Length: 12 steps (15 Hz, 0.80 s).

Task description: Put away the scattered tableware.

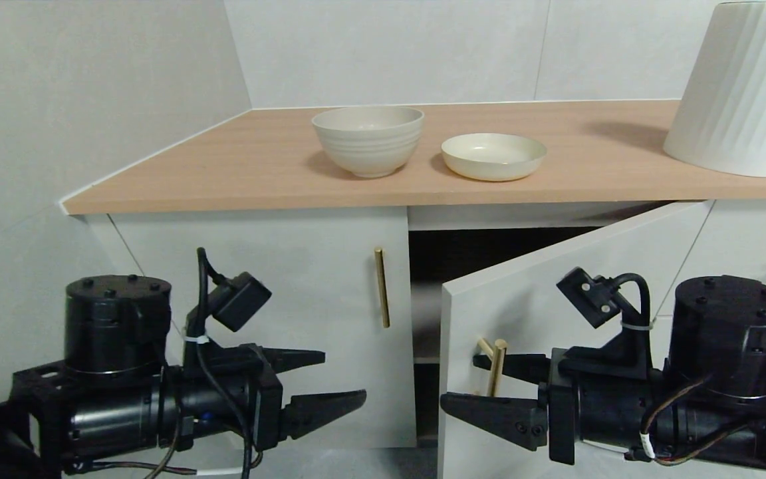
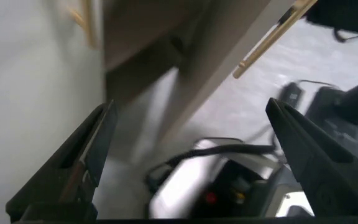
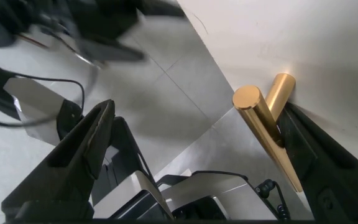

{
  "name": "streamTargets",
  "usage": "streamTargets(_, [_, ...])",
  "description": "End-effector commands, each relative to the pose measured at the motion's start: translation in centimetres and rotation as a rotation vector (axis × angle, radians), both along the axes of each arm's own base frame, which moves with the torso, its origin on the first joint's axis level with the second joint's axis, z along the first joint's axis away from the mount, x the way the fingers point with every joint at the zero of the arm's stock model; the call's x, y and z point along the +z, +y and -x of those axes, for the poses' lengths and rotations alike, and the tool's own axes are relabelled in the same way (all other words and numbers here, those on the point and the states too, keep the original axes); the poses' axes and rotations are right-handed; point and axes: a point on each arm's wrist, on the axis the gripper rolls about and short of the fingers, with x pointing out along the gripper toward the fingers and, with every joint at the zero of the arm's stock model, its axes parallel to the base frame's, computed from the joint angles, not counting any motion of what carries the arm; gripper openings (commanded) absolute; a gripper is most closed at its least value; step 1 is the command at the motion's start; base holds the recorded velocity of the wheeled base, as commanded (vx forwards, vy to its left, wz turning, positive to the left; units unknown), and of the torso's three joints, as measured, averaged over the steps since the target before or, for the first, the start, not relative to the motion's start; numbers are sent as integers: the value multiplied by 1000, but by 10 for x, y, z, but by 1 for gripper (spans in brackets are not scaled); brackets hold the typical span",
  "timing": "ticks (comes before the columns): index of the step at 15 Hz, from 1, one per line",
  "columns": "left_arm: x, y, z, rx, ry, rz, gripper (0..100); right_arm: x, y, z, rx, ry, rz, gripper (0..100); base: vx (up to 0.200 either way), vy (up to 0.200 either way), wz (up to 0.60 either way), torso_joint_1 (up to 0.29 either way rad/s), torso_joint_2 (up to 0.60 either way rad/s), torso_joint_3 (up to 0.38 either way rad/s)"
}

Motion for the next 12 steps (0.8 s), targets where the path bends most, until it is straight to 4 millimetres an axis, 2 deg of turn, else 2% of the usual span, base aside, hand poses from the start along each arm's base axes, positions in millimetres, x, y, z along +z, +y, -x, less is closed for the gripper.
streamTargets(1, [-17,-9,-5,-15,73,-14,100,-1,0,0,0,3,3,100,0,0,0,0,0,0])
streamTargets(3, [-16,-9,-6,-7,73,3,100,-1,0,0,0,3,3,100,0,0,0,0,0,0])
streamTargets(4, [-16,-9,-6,-4,79,6,0,-1,0,0,0,3,3,100,0,0,0,0,0,0])
streamTargets(9, [-10,-11,-9,2,64,35,0,-1,0,0,0,4,4,100,0,0,0,0,0,0])
streamTargets(12, [-9,-20,-16,-16,4,73,0,-1,0,0,0,3,3,100,0,0,0,0,0,0])
